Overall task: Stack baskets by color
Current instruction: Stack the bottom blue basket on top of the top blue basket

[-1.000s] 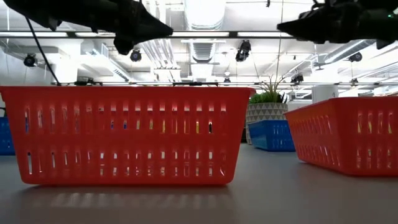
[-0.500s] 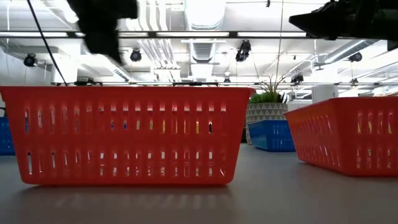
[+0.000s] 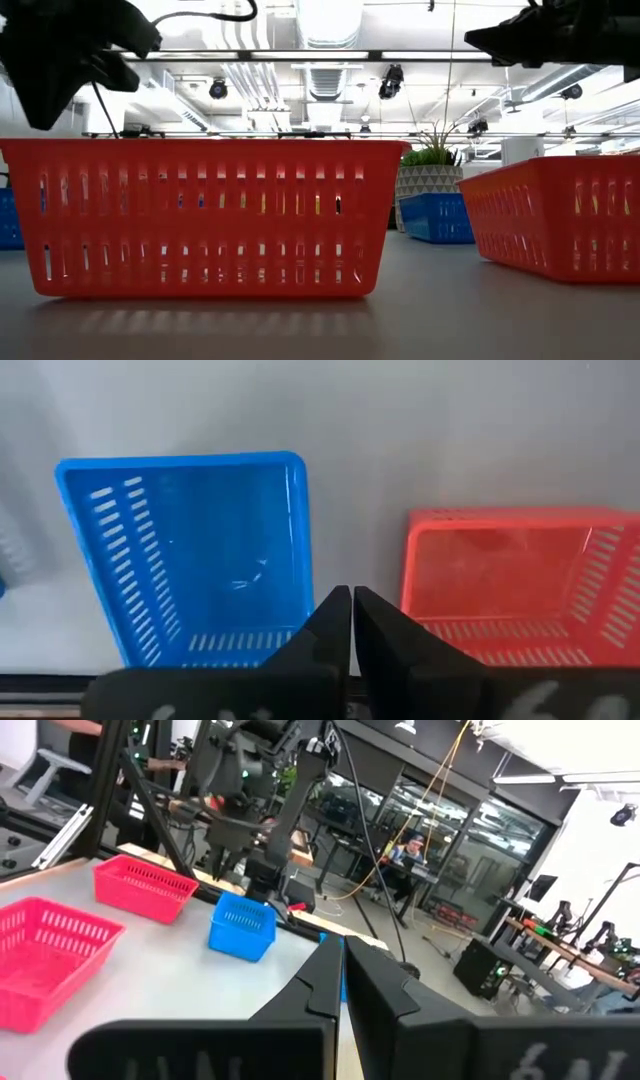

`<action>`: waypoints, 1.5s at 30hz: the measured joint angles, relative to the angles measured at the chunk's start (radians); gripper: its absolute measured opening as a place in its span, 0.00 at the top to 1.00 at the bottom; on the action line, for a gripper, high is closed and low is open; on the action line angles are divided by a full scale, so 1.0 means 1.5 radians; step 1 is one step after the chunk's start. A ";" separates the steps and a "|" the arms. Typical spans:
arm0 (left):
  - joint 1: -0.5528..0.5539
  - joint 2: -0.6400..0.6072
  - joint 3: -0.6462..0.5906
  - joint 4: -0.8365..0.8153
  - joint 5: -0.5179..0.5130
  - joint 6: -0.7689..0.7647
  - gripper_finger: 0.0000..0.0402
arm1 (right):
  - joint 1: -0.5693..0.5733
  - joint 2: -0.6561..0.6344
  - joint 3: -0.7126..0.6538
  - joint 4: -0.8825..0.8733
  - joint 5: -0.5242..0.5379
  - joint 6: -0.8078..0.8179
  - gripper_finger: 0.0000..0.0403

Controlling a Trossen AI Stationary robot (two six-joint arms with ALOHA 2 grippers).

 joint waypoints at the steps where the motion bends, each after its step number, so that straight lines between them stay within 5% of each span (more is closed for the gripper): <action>1: -0.001 0.000 -0.003 0.001 -0.001 0.000 1.00 | 0.000 0.000 0.000 -0.001 0.001 0.000 0.98; 13: -0.002 -0.002 -0.055 0.026 -0.015 -0.015 0.98 | 0.000 0.000 0.000 -0.014 0.001 0.000 0.98; 26: -0.003 -0.006 -0.129 0.057 -0.015 -0.031 0.62 | 0.000 0.001 0.000 -0.021 0.001 0.000 0.98; 45: -0.003 -0.009 -0.203 0.133 -0.021 0.000 0.61 | 0.000 0.001 0.000 -0.020 0.000 0.001 0.98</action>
